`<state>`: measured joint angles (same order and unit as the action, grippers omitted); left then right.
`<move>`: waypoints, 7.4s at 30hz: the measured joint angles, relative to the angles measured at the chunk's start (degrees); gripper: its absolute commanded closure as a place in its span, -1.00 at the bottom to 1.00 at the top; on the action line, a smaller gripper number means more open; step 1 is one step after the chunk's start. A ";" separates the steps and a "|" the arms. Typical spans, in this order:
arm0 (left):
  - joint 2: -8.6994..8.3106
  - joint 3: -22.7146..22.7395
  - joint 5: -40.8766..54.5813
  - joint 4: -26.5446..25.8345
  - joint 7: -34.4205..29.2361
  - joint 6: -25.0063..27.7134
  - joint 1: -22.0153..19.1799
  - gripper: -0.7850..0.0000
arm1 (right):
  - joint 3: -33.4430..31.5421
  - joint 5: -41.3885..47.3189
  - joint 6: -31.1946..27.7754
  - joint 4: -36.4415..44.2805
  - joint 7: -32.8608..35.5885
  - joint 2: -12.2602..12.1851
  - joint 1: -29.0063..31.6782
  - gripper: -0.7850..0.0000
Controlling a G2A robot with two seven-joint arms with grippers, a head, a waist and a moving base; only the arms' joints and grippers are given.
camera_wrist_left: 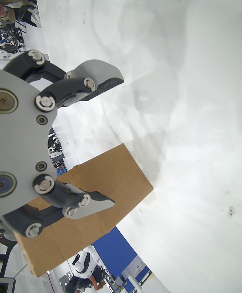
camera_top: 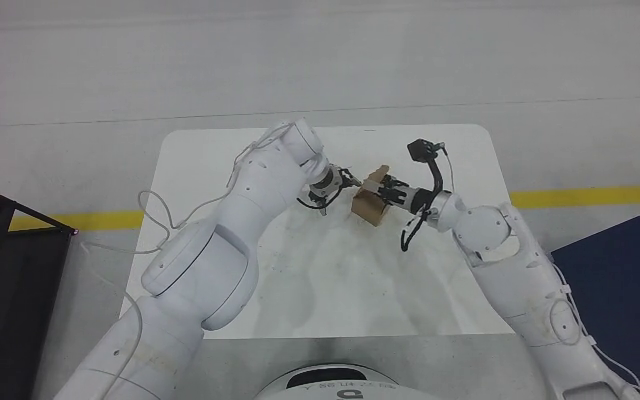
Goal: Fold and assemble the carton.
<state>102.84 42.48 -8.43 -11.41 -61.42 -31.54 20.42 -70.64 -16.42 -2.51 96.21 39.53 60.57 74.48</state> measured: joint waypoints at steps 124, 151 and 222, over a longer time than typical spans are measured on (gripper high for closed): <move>2.39 2.33 -0.76 -3.14 0.83 4.69 0.04 -1.00 | -9.10 -6.22 0.92 -1.88 -0.40 -0.45 6.71 0.32; -0.75 8.60 5.17 -3.85 10.99 31.80 1.55 -1.00 | -8.43 -3.85 -0.69 -3.22 -0.65 -0.22 5.09 0.25; -9.71 8.46 -12.04 -31.36 7.90 35.21 17.14 -1.00 | -8.03 -0.62 -4.45 -3.25 2.07 -0.65 4.75 0.40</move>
<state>93.13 50.94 -20.47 -42.78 -53.52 3.67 37.56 -78.67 -17.04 -6.97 92.95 41.60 59.92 79.23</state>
